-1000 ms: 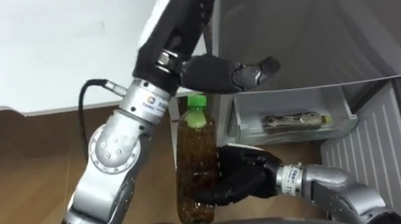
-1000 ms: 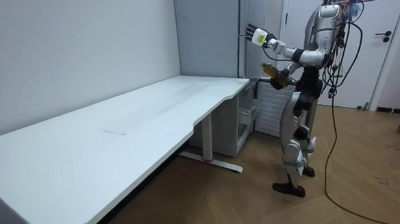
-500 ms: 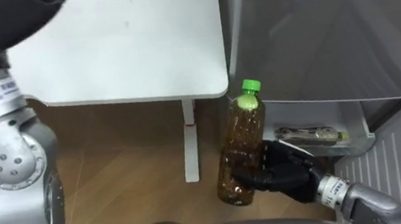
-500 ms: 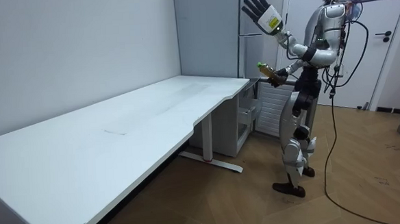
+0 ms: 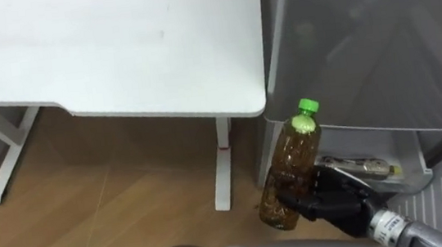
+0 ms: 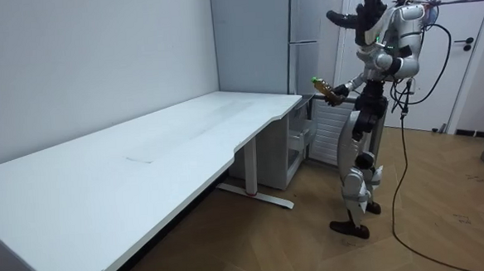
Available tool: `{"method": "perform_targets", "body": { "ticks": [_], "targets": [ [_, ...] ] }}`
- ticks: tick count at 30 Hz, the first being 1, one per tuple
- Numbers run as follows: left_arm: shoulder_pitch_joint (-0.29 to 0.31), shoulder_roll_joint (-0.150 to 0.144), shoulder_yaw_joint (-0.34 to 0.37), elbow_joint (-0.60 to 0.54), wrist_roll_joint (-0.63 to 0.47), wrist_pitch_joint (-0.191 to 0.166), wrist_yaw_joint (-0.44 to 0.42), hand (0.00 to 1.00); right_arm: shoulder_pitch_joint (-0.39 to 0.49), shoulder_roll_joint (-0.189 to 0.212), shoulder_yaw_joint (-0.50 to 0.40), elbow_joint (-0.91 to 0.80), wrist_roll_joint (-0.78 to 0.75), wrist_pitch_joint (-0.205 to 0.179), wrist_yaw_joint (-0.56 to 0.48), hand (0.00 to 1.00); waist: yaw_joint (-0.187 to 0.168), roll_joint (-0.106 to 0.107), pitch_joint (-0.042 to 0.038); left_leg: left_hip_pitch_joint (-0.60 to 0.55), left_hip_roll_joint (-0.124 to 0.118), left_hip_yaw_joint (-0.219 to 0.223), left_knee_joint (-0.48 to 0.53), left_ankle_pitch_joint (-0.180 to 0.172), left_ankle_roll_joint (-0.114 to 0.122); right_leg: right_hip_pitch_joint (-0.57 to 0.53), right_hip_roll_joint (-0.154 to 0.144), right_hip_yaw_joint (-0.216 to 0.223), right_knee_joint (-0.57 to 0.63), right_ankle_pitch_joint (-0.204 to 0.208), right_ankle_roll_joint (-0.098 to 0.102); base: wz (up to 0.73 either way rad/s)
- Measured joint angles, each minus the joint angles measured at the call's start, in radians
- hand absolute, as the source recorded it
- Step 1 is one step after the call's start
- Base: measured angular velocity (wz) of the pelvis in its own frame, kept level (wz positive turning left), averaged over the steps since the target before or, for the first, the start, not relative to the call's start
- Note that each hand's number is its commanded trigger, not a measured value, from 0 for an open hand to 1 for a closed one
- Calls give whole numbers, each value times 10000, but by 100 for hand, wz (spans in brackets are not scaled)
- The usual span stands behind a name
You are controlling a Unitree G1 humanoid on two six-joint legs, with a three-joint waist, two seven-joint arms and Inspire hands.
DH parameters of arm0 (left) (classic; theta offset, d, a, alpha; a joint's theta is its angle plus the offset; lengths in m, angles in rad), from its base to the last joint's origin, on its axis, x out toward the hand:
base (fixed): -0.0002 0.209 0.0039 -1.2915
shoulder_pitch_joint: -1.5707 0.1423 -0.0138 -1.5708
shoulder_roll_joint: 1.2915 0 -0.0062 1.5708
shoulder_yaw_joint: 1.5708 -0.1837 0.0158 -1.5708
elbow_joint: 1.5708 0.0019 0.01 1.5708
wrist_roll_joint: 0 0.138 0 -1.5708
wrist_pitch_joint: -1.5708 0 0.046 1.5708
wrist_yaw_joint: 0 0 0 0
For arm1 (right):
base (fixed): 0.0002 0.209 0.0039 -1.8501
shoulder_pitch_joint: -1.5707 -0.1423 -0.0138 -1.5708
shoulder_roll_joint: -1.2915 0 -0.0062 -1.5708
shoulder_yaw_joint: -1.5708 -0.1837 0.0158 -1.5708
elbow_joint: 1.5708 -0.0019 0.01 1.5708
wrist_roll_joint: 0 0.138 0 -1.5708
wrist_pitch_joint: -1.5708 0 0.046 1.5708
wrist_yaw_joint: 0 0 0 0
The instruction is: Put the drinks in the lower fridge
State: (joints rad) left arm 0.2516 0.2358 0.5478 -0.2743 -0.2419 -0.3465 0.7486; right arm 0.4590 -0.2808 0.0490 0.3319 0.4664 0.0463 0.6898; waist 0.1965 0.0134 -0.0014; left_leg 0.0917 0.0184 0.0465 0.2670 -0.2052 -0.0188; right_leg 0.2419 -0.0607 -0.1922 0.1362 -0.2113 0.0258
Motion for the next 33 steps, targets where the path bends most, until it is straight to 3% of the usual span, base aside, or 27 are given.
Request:
{"method": "perform_targets", "body": {
  "ticks": [6, 8, 14, 16, 24, 28, 31, 33],
  "targets": [
    [741, 6, -249, 2104, -1498, 202, 340, 0, 141, 11, 12, -255, 310, 239, -579, 100, 5, 16, -22, 114, -12, 43, -193, 24, -23, 0, -24, 5, -15, -4, 3, -1],
    [992, 6, -612, 2731, -1937, 277, 345, 0, 109, 18, 8, -270, 635, 331, -793, 100, -34, 1, -35, 188, -30, 68, -299, 48, -22, 22, -47, 8, -8, -5, 4, -3],
    [1122, 2, -2314, 5035, -2527, 1074, 164, 0, -2, 18, 115, -275, 1180, 879, -1206, 100, -111, -130, -15, 222, -79, 55, -329, 34, -13, 96, -66, 8, -31, -27, 34, 1],
    [1163, -47, -2820, 5991, -2800, 1420, -246, 0, 2, 48, 117, -275, 1633, 883, -1453, 100, -148, -158, -5, 247, -89, 68, -366, 34, -11, 88, -76, 37, -31, -28, 36, -3],
    [1193, -108, -3875, 8494, -3000, 2260, -1361, 0, -135, 48, 110, 340, 3203, 1072, -2366, 100, -378, -151, -4, 226, -91, 104, -388, 26, -4, 53, -80, 77, -32, -36, 46, 0],
    [1530, -177, -4807, 9674, -3072, 2890, -2132, 0, -213, 36, 105, 705, 4477, 1148, -2773, 100, -712, -78, -9, 227, -115, 135, -447, 24, 4, 14, -97, 113, -25, -51, 68, -1],
    [1697, -332, -5059, 10465, -3571, 3245, -2841, 0, -480, 42, 93, 1084, 5132, 1185, -2838, 100, -873, -80, 27, 210, -97, 245, -462, 20, 9, -55, -97, 218, -20, -53, 67, -10],
    [1787, -334, -5091, 10833, -3866, 3392, -3304, 0, -587, 70, 62, 1401, 5604, 1185, -2888, 100, -958, -10, -6, 204, -100, 267, -446, -4, 20, -54, -103, 225, -20, -66, 76, -3]
  ]
}}
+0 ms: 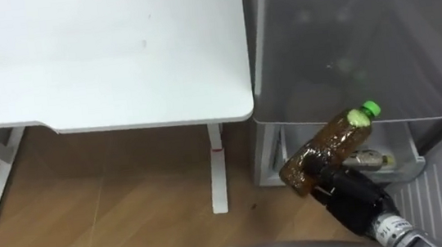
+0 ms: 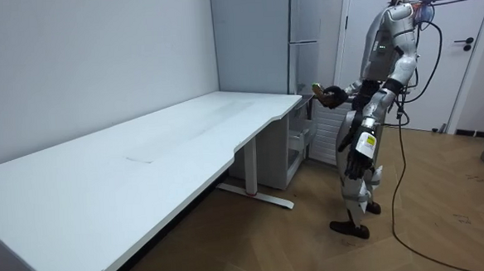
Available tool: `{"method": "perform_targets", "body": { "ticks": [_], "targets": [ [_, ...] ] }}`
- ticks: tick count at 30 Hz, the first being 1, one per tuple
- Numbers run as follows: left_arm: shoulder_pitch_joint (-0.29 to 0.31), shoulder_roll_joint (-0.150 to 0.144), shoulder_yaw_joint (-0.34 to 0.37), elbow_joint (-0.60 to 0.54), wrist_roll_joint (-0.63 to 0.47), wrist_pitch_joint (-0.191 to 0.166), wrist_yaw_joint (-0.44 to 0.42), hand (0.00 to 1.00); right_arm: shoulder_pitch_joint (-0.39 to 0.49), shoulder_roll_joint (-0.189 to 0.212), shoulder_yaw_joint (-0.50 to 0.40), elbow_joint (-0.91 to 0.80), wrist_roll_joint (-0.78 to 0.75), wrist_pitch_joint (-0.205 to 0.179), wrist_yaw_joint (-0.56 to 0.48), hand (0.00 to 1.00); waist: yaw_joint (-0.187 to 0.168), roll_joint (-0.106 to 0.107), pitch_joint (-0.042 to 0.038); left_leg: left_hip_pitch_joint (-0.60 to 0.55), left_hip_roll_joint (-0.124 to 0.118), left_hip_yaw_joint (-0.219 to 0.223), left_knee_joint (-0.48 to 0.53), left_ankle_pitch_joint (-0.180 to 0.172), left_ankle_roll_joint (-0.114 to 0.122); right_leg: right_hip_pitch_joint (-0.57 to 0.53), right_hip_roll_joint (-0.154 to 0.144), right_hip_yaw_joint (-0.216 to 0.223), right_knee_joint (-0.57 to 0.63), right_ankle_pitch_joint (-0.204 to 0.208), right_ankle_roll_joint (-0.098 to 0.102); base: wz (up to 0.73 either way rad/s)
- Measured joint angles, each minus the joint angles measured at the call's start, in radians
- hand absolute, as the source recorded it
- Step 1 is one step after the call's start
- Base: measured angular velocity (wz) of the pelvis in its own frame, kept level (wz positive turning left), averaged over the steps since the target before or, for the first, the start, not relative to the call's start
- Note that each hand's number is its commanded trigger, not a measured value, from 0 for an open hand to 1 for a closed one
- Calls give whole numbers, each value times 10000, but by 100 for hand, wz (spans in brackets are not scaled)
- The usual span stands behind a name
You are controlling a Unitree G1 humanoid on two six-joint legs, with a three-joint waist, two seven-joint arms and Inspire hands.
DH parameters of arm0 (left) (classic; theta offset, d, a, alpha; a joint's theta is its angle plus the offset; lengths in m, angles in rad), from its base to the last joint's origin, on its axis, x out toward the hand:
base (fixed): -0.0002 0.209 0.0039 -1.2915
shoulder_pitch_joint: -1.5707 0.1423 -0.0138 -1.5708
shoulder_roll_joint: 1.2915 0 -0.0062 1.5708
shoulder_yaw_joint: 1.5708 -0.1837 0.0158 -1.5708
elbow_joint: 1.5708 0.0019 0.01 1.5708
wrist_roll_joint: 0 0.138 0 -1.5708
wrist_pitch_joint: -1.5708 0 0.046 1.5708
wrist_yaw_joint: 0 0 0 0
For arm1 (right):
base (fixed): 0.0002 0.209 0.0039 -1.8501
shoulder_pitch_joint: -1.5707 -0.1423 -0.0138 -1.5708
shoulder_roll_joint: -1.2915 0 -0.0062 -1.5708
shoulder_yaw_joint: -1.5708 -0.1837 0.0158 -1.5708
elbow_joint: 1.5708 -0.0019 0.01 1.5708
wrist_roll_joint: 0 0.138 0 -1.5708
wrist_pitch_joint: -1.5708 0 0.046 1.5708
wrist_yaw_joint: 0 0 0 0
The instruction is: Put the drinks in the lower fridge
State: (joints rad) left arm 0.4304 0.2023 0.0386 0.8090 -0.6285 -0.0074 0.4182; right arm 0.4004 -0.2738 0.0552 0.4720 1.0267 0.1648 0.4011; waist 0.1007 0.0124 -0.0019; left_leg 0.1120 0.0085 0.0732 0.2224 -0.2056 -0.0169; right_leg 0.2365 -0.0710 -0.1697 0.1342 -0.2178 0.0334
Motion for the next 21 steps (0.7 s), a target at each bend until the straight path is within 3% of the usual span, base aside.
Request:
{"method": "perform_targets", "body": {
  "ticks": [1, 4, 10, 21],
  "targets": [
    [10, 1, -3, 310, -281, 115, -268, 0, -49, -10, -9, 154, 290, 2, -89, 100, -101, -6, 23, -19, -9, 6, 2, -5, 7, -12, -6, -3, -1, -4, 7, 0],
    [50, -19, -29, 1187, -866, 404, -1004, 0, -101, -24, -89, 270, 792, 16, -464, 100, -176, 106, -32, -45, -18, 76, -35, -7, 14, -104, -26, 67, 27, -7, 12, -7],
    [68, -56, -25, 2809, -514, 1017, -2273, 0, -314, 54, -513, 500, 1520, 33, -920, 100, -363, 272, 10, -17, -15, 143, -100, -8, 15, -105, -26, 155, 45, -35, 21, -3],
    [-64, -281, -336, 3147, 530, 1805, -3529, 0, -679, 316, -533, 819, 2294, 20, -1913, 100, -696, 269, -5, -125, -46, 68, -52, -8, 15, -172, -42, 69, 70, -88, 34, 2]
  ]
}}
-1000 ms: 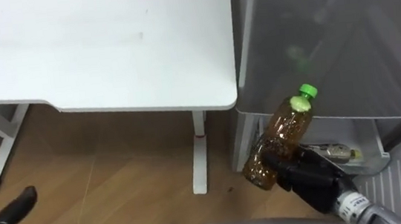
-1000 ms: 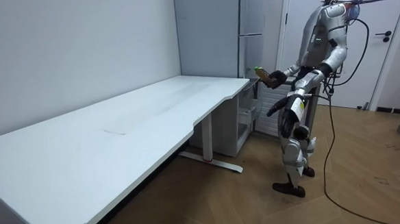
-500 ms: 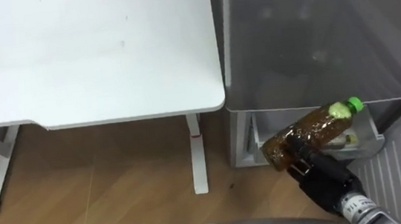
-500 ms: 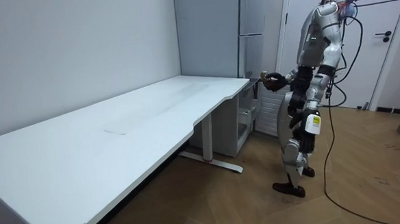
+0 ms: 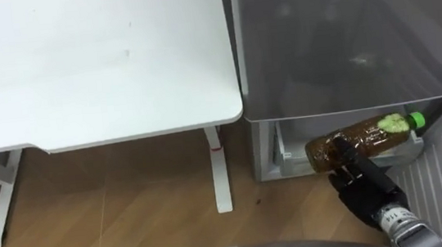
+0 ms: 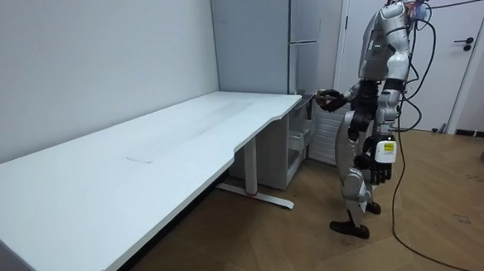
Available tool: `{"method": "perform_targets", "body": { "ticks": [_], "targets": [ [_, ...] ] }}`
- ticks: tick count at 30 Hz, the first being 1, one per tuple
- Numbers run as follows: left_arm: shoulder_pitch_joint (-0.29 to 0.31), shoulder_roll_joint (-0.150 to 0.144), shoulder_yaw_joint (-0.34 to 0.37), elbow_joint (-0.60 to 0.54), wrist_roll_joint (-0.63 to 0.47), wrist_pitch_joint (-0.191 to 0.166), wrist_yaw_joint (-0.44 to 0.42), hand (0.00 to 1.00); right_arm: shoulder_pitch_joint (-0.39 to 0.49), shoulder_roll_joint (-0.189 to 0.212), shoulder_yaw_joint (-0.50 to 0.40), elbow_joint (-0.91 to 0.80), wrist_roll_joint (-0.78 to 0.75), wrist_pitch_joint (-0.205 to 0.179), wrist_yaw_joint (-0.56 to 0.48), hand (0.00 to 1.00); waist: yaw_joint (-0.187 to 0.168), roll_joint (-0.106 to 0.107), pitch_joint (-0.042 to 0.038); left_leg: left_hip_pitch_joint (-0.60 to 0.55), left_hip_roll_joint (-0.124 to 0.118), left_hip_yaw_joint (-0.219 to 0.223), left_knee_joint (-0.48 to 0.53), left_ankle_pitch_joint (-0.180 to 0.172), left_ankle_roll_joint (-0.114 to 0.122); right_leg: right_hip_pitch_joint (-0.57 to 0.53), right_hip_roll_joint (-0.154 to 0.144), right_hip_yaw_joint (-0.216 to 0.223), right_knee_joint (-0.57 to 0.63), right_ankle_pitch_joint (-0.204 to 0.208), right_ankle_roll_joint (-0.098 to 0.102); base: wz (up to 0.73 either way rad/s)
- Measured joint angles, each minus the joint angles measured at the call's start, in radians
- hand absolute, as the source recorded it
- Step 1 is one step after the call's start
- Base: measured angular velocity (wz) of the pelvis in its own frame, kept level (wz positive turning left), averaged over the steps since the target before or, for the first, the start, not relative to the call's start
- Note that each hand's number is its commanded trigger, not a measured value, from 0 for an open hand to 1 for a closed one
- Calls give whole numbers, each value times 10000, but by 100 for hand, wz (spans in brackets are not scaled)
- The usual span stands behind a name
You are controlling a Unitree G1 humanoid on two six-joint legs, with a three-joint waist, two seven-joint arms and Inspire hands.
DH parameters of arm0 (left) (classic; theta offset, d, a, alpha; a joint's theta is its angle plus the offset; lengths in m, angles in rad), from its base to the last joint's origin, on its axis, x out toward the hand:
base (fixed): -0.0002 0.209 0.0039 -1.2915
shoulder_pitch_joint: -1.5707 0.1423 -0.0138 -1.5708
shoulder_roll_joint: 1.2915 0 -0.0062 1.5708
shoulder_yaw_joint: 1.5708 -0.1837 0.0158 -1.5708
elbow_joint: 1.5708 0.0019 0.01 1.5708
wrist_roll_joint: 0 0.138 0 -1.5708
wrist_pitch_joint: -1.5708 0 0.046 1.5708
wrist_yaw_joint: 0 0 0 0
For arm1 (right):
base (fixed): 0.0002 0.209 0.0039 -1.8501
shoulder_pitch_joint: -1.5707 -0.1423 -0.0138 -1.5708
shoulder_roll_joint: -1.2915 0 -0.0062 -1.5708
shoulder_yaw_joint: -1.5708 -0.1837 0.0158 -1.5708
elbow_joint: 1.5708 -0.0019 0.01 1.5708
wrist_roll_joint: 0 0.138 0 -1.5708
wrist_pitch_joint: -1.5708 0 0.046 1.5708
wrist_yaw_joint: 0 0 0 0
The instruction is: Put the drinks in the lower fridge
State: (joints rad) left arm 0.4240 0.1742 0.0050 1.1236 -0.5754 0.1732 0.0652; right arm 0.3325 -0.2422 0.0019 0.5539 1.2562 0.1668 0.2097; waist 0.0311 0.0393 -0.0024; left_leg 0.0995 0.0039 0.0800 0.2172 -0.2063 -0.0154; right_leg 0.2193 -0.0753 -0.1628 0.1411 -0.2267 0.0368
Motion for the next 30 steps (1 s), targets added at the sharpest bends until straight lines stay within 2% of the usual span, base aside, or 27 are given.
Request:
{"method": "perform_targets", "body": {
  "ticks": [5, 10, 17, 20, 22, 25, 29, 30],
  "targets": [
    [-189, -83, 4, -39, 1148, 26, -177, 0, -166, 129, -46, 225, 575, -6, -539, 100, 41, 6, 6, -5, 0, 7, 64, 0, 0, -3, -6, -3, 6, 0, 0, 0],
    [-658, -86, -107, -74, 2424, 96, -370, 0, -836, 84, -48, 382, 841, -46, -972, 100, 7, 39, 48, -225, 3, -13, 200, -6, 13, -242, -18, 24, 159, -101, 8, 1],
    [-836, -30, -269, -97, 2746, 23, -670, 0, -1953, -12, -288, 1241, 1638, -157, -1110, 100, -44, 53, 63, -944, -17, -47, 526, -16, 39, -880, -92, -157, 523, -141, 15, 7],
    [-914, 126, -283, -100, 2844, 32, -1001, 0, -2963, -131, -656, 2247, 1679, -189, -1124, 100, -88, 51, 75, -1435, -17, -49, 624, 13, 81, -1414, -121, -192, 762, -146, 16, 6],
    [-1202, 251, -285, -55, 3110, 71, -1151, 0, -3460, -278, -667, 2836, 1676, -154, -1121, 100, -142, 21, 176, -1927, -38, -249, 880, 29, 103, -1803, -149, -303, 1060, -200, 2, 16],
    [-1623, 325, -447, -55, 3336, 48, -1209, 0, -4529, -566, -665, 4136, 1650, -147, -1222, 100, -192, 25, 241, -2651, -40, -315, 1252, 59, 137, -2591, -195, -322, 1586, -329, -13, 10],
    [-2073, 497, -675, -9, 3315, 3, -1397, 0, -5906, -806, -668, 5503, 1839, -167, -1227, 100, -159, 49, 272, -3545, -21, -352, 1668, 134, 168, -3603, -264, -315, 2320, -449, -80, 3],
    [-2184, 542, -677, 10, 3316, -5, -1402, 0, -6296, -848, -678, 6039, 1894, -176, -1227, 100, -66, -26, 324, -3679, -26, -346, 1689, 181, 165, -3803, -288, -312, 2429, -482, -106, 0]
  ]
}}
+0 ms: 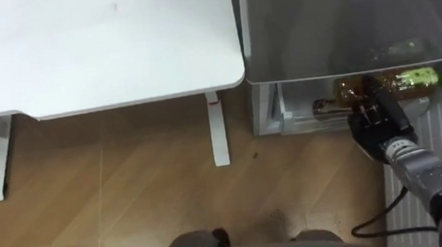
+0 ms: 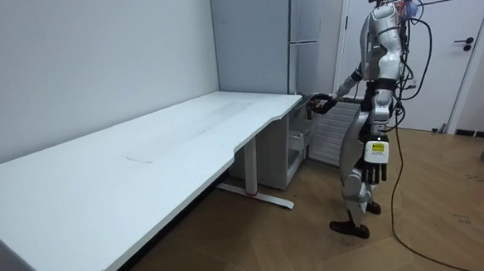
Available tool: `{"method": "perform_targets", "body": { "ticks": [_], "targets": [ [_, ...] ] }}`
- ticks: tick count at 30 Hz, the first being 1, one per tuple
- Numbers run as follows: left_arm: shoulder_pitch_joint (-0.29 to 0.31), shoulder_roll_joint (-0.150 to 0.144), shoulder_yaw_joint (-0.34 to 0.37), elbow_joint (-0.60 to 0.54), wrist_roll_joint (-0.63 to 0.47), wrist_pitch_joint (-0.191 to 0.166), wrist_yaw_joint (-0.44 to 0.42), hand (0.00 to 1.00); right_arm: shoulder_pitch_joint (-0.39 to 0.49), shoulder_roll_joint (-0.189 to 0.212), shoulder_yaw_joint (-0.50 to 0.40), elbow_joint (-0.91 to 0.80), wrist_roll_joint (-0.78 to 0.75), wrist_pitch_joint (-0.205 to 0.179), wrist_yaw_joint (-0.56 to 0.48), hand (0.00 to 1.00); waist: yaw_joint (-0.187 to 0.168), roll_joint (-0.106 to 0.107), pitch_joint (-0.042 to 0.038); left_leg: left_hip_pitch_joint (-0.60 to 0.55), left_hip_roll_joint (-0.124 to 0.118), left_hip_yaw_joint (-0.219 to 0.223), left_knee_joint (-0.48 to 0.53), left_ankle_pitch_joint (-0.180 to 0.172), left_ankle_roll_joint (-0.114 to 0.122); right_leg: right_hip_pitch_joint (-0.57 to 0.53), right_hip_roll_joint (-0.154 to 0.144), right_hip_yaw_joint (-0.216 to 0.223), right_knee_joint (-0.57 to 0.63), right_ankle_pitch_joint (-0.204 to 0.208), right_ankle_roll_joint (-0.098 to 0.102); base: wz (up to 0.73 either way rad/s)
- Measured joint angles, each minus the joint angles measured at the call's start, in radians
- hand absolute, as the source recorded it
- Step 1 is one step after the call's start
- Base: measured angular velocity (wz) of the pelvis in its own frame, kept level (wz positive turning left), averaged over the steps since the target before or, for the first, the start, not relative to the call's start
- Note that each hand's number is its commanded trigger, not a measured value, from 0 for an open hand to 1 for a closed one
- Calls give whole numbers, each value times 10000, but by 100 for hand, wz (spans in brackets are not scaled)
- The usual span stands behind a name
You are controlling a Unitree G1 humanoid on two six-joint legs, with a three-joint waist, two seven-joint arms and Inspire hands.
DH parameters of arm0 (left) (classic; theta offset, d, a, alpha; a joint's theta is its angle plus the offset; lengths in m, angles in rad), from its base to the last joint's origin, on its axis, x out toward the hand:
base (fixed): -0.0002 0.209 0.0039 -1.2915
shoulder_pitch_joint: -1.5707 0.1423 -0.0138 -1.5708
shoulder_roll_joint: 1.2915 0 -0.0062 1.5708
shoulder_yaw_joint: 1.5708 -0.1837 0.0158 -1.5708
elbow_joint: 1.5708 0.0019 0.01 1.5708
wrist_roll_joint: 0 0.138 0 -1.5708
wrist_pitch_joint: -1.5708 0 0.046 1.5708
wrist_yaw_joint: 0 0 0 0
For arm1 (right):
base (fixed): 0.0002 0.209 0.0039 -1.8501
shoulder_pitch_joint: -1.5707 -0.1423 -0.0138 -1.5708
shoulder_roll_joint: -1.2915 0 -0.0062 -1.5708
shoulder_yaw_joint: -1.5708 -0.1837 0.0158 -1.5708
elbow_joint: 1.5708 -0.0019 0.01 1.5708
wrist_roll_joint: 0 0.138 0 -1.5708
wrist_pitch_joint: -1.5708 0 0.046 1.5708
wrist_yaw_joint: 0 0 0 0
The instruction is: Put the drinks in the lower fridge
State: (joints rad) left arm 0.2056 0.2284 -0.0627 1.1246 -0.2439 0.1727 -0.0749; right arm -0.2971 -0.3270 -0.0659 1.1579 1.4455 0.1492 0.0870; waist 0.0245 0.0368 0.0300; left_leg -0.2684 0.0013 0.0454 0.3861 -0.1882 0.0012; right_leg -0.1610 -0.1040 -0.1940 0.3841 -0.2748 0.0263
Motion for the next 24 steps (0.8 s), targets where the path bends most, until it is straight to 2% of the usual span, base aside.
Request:
{"method": "perform_targets", "body": {
  "ticks": [1, 6, 10, 13, 18, 24],
  "targets": [
    [-99, 76, -137, 20, 2, -24, -15, 0, -192, -43, -1, 240, -6, 0, -2, 100, 126, -61, 31, -161, 20, -3, 70, 19, -11, -230, 0, -4, 110, -24, -30, 0],
    [-430, 197, -390, 380, 25, -18, -181, 0, -772, -226, -4, 553, -160, 44, -3, 100, 105, -140, 44, -971, 7, -41, 253, 173, 0, -1054, -52, -16, 539, -48, -67, 3],
    [-791, 252, -412, 418, 57, -50, -248, 0, -1655, -299, -45, 1301, -198, 48, -97, 100, 177, -270, 123, -1475, -59, 1, 322, 306, 3, -1769, -182, 49, 1050, -123, -121, 0],
    [-1048, 300, -424, 547, 52, -51, -263, 0, -1812, -357, -45, 1316, -271, 49, -213, 100, 394, -371, 149, -1893, -45, -32, 572, 311, -9, -2205, -191, 55, 1371, -225, -174, 3],
    [-1090, 301, -631, 654, 50, -56, -244, 0, -2146, -467, -45, 1630, -740, 52, -233, 100, 676, -406, 159, -2289, 1, -75, 786, 338, -48, -2584, -183, -7, 1626, -263, -238, 4],
    [-1103, 309, -632, 972, 50, -75, -230, 0, -2277, -502, -44, 1630, -811, 52, -410, 100, 751, -406, 161, -2492, 9, -161, 844, 377, -84, -2768, -170, -60, 1717, -289, -279, 4]
  ]
}}
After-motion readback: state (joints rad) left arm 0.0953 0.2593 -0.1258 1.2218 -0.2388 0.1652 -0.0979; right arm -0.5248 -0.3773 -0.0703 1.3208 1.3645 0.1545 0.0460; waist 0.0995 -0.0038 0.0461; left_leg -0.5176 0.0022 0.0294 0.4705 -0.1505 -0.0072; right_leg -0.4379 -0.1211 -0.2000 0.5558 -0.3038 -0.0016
